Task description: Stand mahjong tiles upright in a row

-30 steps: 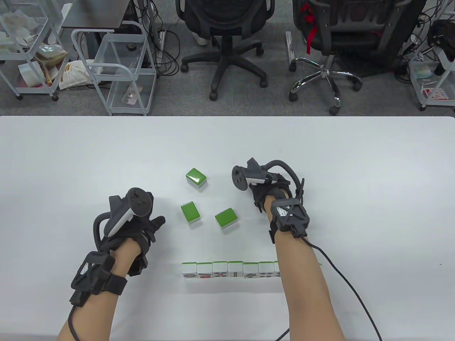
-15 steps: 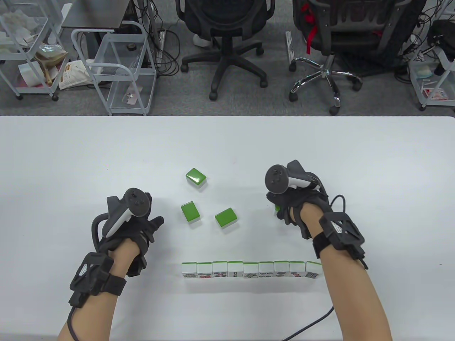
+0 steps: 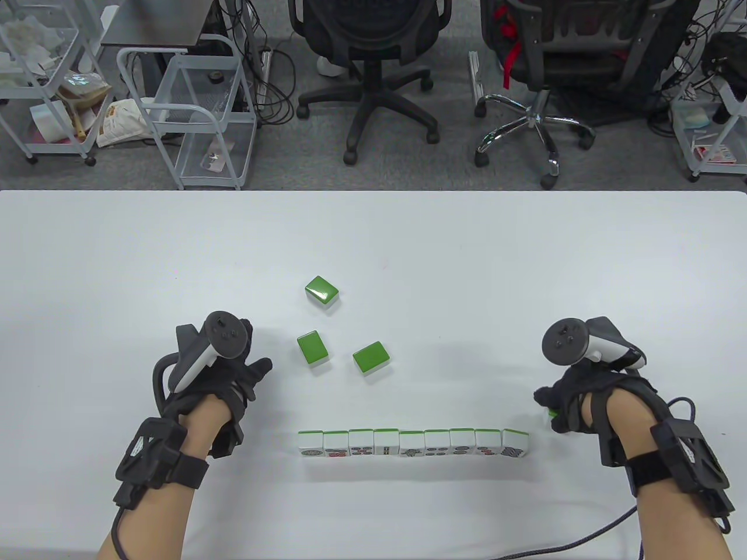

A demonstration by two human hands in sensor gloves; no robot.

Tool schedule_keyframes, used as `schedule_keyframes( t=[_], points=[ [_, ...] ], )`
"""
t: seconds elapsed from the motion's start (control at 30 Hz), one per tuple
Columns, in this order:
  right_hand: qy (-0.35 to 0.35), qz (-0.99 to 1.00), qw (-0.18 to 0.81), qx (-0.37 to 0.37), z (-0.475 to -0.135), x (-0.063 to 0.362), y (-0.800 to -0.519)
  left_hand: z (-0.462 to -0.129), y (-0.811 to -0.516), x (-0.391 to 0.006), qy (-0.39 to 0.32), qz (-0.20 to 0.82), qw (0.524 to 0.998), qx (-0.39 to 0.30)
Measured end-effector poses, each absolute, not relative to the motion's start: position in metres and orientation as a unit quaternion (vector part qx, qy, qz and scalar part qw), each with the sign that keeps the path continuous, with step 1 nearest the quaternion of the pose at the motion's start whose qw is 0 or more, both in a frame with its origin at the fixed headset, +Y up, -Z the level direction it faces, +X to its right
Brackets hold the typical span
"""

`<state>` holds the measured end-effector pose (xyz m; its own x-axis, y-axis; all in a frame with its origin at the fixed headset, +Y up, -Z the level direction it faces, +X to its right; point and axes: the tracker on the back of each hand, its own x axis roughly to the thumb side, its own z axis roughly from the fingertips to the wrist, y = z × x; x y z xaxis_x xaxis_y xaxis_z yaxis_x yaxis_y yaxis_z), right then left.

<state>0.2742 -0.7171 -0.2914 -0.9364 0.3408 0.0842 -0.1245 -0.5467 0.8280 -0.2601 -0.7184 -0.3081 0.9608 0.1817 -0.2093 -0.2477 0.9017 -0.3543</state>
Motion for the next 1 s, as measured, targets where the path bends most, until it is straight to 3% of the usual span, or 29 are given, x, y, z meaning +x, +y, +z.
schedule_keyframes(
  t=[0.23,0.77,0.9,1.0],
  points=[
    [0.475,0.852,0.177,0.132,-0.280,0.273,-0.740,-0.305,-0.720,-0.261,0.088,0.107,0.971,-0.197],
    [0.423,0.858,0.260,0.130,-0.287,0.284,-0.736,-0.304,-0.721,-0.270,0.104,0.113,0.967,-0.204],
    [0.325,0.899,0.270,0.116,-0.291,0.289,-0.699,-0.304,-0.722,-0.271,0.104,0.115,0.967,-0.204],
    [0.232,0.945,0.215,0.085,-0.295,0.284,-0.674,-0.304,-0.722,-0.269,0.101,0.113,0.967,-0.203]
  ],
)
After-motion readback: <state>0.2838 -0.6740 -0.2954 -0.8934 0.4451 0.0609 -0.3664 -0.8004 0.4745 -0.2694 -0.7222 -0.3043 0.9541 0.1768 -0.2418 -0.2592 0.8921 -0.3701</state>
